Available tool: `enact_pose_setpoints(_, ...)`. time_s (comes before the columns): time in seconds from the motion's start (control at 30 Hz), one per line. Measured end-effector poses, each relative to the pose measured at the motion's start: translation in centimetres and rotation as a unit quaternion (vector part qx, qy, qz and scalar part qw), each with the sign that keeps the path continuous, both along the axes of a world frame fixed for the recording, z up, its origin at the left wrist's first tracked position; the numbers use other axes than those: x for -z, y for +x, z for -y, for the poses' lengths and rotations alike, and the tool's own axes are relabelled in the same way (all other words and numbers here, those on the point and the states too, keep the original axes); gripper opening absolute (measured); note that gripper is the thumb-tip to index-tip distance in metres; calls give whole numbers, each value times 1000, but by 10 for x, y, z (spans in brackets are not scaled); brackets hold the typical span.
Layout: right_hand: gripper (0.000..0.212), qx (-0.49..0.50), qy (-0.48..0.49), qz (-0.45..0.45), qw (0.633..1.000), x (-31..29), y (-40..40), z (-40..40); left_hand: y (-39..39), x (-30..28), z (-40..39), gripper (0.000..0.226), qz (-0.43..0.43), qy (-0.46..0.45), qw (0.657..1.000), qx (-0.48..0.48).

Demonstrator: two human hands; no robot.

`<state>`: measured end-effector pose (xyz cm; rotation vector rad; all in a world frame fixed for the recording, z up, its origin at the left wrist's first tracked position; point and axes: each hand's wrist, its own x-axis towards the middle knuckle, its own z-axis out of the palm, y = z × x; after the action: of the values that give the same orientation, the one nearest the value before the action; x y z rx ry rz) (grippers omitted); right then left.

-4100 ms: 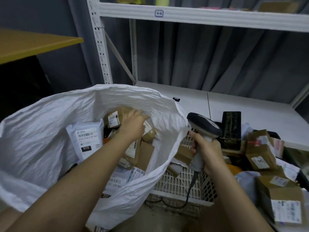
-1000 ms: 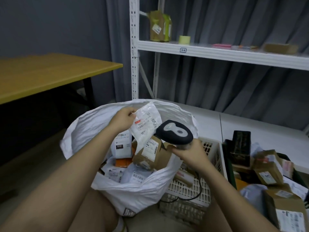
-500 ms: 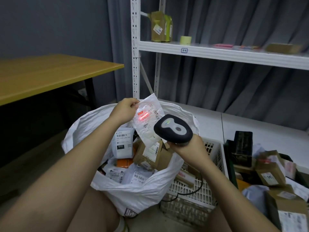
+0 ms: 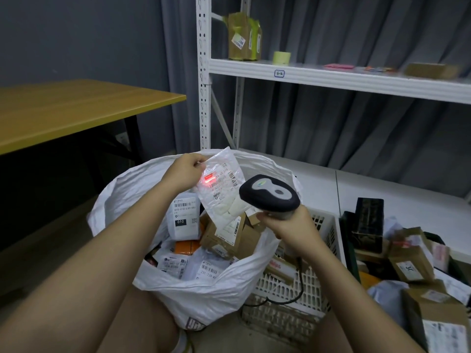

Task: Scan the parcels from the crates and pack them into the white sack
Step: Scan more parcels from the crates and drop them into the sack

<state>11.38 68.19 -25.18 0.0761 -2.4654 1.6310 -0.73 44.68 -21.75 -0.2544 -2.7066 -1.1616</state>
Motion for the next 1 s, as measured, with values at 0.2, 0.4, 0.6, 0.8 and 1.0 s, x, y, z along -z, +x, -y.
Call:
enact_pose_setpoints(0.2, 14, 24, -67, 42, 997, 18, -12, -10, -14, 46, 17, 25, 66, -184, 979, -51)
enact_pose_setpoints(0.4, 16, 57, -92, 72, 992, 39, -20, -19, -18, 89, 17, 45, -27, -34, 995, -86)
enact_pose_setpoints(0.6, 24, 115, -100, 94, 984, 59, -31, -52, -12, 88, -27, 31, -44, -19, 999, 9)
enact_pose_setpoints(0.8, 27, 236, -169, 110, 951, 85, -42, -98, 7, 80, -119, 24, -17, 45, 990, 132)
enact_pose_setpoints(1.0, 14, 315, -221, 101, 918, 107, -42, -163, 25, 95, -242, 23, 6, 54, 969, 240)
